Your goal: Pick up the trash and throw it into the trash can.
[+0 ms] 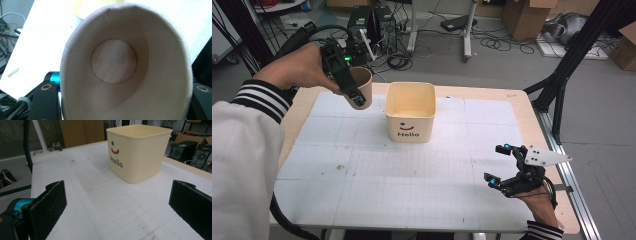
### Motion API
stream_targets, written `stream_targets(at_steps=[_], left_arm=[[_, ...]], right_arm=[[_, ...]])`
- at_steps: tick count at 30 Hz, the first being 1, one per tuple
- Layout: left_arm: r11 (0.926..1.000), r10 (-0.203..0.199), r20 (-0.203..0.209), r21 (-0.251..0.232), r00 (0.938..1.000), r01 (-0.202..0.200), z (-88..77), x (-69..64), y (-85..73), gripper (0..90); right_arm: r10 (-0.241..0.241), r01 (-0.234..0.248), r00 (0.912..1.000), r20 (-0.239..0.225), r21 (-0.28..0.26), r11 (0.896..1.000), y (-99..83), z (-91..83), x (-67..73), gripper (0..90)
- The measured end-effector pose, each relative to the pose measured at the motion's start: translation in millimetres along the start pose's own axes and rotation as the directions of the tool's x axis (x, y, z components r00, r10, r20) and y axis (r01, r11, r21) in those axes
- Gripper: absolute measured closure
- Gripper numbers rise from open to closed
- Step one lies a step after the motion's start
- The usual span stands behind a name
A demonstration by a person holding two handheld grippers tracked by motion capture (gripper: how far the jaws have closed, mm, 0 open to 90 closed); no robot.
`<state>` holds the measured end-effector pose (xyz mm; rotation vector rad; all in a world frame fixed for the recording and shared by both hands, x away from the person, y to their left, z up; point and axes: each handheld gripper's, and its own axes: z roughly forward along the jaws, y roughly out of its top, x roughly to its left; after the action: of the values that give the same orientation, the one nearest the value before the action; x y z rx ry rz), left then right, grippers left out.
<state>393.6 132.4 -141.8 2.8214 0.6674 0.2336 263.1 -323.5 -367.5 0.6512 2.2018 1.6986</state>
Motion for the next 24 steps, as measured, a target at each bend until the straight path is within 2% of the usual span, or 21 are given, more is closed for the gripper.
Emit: stream_targets(at_steps=[13,24], left_arm=[[1.0000,0.006,0.002,-0.007,1.0000,-0.006,-0.8,2.4,2.7,33.8],[0.9998,0.020,0.007,0.003,0.9998,-0.020,4.6,4.4,17.7,33.8]], right_arm=[[0.001,-0.001,1.0000,0.007,-0.002,1.000,-0.1,-0.9,-0.2,0.3],[0.004,-0.004,1.0000,0.007,-0.001,1.000,-0.1,-1.9,-0.3,0.3]])
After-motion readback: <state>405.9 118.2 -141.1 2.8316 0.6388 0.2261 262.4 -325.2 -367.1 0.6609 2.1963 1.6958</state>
